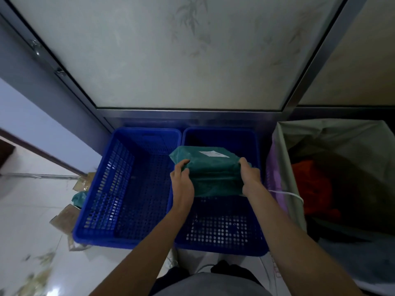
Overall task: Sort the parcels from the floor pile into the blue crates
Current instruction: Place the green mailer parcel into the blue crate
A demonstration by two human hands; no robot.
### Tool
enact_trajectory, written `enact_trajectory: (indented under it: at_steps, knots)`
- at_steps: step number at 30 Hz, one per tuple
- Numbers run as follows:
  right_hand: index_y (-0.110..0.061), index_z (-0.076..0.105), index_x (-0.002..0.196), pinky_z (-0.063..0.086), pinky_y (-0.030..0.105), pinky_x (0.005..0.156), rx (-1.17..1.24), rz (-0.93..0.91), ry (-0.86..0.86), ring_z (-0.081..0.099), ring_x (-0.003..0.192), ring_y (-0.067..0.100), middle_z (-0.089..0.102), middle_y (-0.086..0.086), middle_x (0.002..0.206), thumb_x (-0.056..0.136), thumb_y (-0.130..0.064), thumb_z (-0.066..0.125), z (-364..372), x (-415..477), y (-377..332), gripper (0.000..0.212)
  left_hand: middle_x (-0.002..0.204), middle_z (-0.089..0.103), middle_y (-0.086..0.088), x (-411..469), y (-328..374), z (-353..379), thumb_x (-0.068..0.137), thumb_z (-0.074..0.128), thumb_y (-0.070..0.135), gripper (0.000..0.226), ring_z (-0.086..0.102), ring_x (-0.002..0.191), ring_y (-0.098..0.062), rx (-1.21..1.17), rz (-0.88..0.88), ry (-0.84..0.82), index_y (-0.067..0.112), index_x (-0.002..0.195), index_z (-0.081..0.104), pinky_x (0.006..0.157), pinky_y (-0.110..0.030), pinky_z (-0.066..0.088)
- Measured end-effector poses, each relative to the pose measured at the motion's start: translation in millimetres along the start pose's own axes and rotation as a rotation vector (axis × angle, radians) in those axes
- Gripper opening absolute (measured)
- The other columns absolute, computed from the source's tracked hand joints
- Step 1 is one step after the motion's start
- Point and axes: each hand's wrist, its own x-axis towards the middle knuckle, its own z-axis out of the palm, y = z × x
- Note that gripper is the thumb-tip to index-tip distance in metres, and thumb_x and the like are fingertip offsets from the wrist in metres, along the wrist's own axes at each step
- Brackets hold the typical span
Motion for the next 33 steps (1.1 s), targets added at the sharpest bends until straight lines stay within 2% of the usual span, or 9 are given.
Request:
enact_trajectory:
  at_steps: [4, 7, 10, 14, 17, 19, 23, 28, 33]
  knots:
    - [-0.017, 0.039, 0.145, 0.052, 0.061, 0.094, 0.038, -0.007, -0.034, 0.059, 0.111, 0.038, 0.054, 0.013, 0.135, 0.046, -0.056, 0.068, 3, 3, -1, 0.111, 0.118, 0.059, -0.002, 28, 3, -11, 0.091, 0.041, 0.058, 0.034, 0.06, 0.106, -0.024, -0.114, -0.199, 0.042, 0.037, 0.111, 0.06, 0.095, -0.055, 0.052]
    - [-0.014, 0.044, 0.134, 0.056, 0.061, 0.09, 0.035, -0.077, -0.002, 0.063, 0.106, 0.034, 0.057, 0.011, 0.126, 0.053, -0.055, 0.075, 7, -15, -2, 0.095, 0.118, 0.069, -0.008, 44, 2, -27, 0.073, 0.064, 0.069, 0.061, 0.068, 0.104, -0.031, -0.348, -0.476, 0.032, 0.025, 0.115, 0.066, 0.09, -0.058, 0.057]
    - [-0.017, 0.051, 0.113, 0.058, 0.061, 0.084, -0.036, -0.18, 0.048, 0.066, 0.1, 0.031, 0.062, 0.012, 0.117, 0.059, -0.056, 0.075, 0, -35, 0, 0.071, 0.125, 0.069, -0.017, 50, -4, -38, 0.069, 0.072, 0.072, 0.079, 0.066, 0.115, -0.038, -0.575, -0.708, -0.235, 0.017, 0.126, 0.069, 0.1, -0.058, 0.052]
    - [-0.025, 0.046, 0.103, 0.056, 0.05, 0.085, -0.056, -0.297, 0.06, 0.061, 0.094, 0.023, 0.058, 0.009, 0.113, 0.077, -0.04, 0.075, -5, -77, 8, 0.041, 0.125, 0.07, -0.014, 49, -9, -48, 0.075, 0.075, 0.067, 0.072, 0.066, 0.118, -0.035, -0.48, -0.738, -0.521, 0.021, 0.13, 0.067, 0.106, -0.053, 0.048]
    - [-0.027, 0.047, 0.101, 0.053, 0.041, 0.075, -0.062, -0.346, 0.052, 0.06, 0.09, 0.021, 0.06, 0.012, 0.117, 0.085, -0.032, 0.074, -8, -85, 22, 0.031, 0.117, 0.074, -0.013, 50, -21, -50, 0.075, 0.082, 0.049, 0.065, 0.069, 0.112, -0.033, -0.377, -0.732, -0.512, 0.02, 0.131, 0.064, 0.097, -0.049, 0.055]
    - [-0.023, 0.05, 0.109, 0.054, 0.038, 0.076, -0.033, -0.308, 0.053, 0.063, 0.095, 0.021, 0.059, 0.012, 0.122, 0.08, -0.037, 0.077, -9, -86, 34, 0.042, 0.117, 0.074, -0.013, 52, -27, -53, 0.072, 0.084, 0.043, 0.067, 0.069, 0.112, -0.034, -0.354, -0.714, -0.504, 0.018, 0.131, 0.064, 0.098, -0.049, 0.054]
    - [-0.022, 0.046, 0.138, 0.055, 0.049, 0.094, 0.074, -0.06, 0.098, 0.059, 0.115, 0.027, 0.055, 0.006, 0.137, 0.053, -0.071, 0.078, -11, -80, 58, 0.103, 0.115, 0.075, -0.01, 54, -35, -52, 0.065, 0.088, 0.044, 0.074, 0.07, 0.109, -0.031, -0.302, -0.67, -0.496, 0.015, 0.13, 0.065, 0.101, -0.048, 0.053]
    - [-0.025, 0.053, 0.135, 0.054, 0.056, 0.093, 0.286, 0.158, -0.115, 0.065, 0.11, 0.031, 0.066, 0.005, 0.123, 0.052, -0.075, 0.085, 16, -79, 85, 0.103, 0.116, 0.072, -0.008, 34, -37, -21, 0.065, 0.089, 0.047, 0.083, 0.071, 0.1, -0.026, -0.194, -0.624, -0.433, 0.006, 0.131, 0.058, 0.073, -0.034, 0.06]
    - [-0.015, 0.044, 0.146, 0.059, 0.048, 0.087, 0.262, 0.08, -0.035, 0.068, 0.104, 0.029, 0.067, 0.007, 0.123, 0.042, -0.061, 0.092, 26, -67, 79, 0.124, 0.118, 0.071, -0.002, 18, -38, -5, 0.067, 0.087, 0.051, 0.08, 0.07, 0.104, -0.02, -0.218, -0.58, -0.449, 0.011, 0.132, 0.061, 0.088, -0.036, 0.06]
